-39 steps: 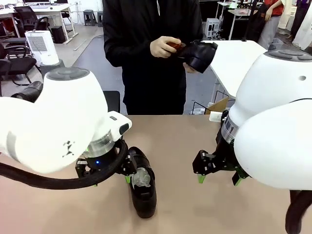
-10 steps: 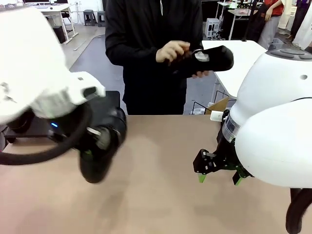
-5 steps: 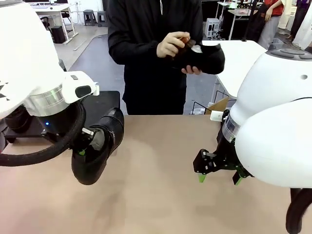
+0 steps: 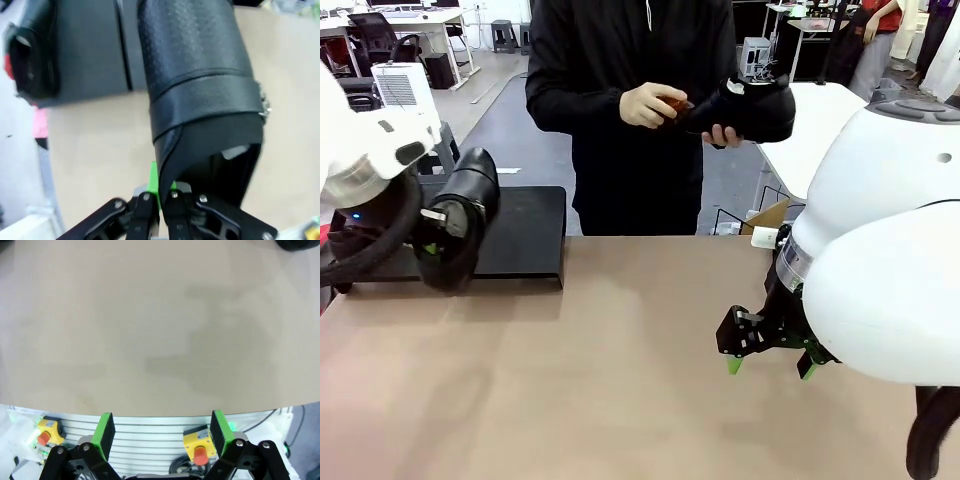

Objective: Organize the shoes by placing them on the stand.
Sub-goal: Place the Shoe from the middle of the table onto the Shoes Stand.

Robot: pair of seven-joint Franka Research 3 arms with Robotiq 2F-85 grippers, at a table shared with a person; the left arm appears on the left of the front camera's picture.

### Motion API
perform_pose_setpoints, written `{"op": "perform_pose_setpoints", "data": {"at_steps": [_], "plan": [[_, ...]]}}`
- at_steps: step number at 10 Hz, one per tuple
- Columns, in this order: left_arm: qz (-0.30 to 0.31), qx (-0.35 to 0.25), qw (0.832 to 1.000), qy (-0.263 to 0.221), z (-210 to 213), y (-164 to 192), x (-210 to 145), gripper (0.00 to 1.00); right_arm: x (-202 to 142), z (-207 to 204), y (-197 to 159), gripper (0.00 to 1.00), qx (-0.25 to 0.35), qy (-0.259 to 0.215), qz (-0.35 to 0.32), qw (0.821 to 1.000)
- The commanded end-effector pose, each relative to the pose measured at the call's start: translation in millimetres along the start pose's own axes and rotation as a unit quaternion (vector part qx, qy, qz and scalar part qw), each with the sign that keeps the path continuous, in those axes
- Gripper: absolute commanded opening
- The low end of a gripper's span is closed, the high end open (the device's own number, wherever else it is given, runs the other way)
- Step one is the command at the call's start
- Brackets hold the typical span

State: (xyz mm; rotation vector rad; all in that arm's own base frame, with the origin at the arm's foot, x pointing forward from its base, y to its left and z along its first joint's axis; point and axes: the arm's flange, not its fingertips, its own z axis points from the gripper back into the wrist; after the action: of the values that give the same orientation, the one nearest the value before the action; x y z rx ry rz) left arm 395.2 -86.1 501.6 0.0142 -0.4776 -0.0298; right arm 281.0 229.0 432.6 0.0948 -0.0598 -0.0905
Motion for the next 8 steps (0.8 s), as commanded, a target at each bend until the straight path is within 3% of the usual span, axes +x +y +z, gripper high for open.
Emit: {"op": "perform_pose_setpoints", "data": {"at_steps": [1, 4, 5, 6, 8], "plan": [[-0.003, 0.006, 1.0, -0.019, -39.9, 25.0, 27.0, 0.0, 1.2, 1.2, -1.8, 1.0, 0.008, 0.002, 0.007, 1.0], [0.001, 0.04, 0.998, -0.043, -63.9, 68.3, 60.6, 0.0, 1.2, 1.2, -1.8, 1.0, 0.008, 0.002, 0.007, 1.0], [0.052, 0.034, 0.997, -0.04, -49.5, 63.5, 59.6, 0.0, 1.2, 1.2, -1.8, 1.0, 0.008, 0.002, 0.007, 1.0], [0.007, 0.027, 0.999, -0.025, -69.6, 65.3, 43.7, 0.0, 1.2, 1.2, -1.8, 1.0, 0.008, 0.002, 0.007, 1.0], [0.02, 0.029, 0.999, -0.027, -68.4, 72.0, 54.4, 0.0, 1.2, 1.2, -1.8, 1.0, 0.008, 0.002, 0.007, 1.0]]}}
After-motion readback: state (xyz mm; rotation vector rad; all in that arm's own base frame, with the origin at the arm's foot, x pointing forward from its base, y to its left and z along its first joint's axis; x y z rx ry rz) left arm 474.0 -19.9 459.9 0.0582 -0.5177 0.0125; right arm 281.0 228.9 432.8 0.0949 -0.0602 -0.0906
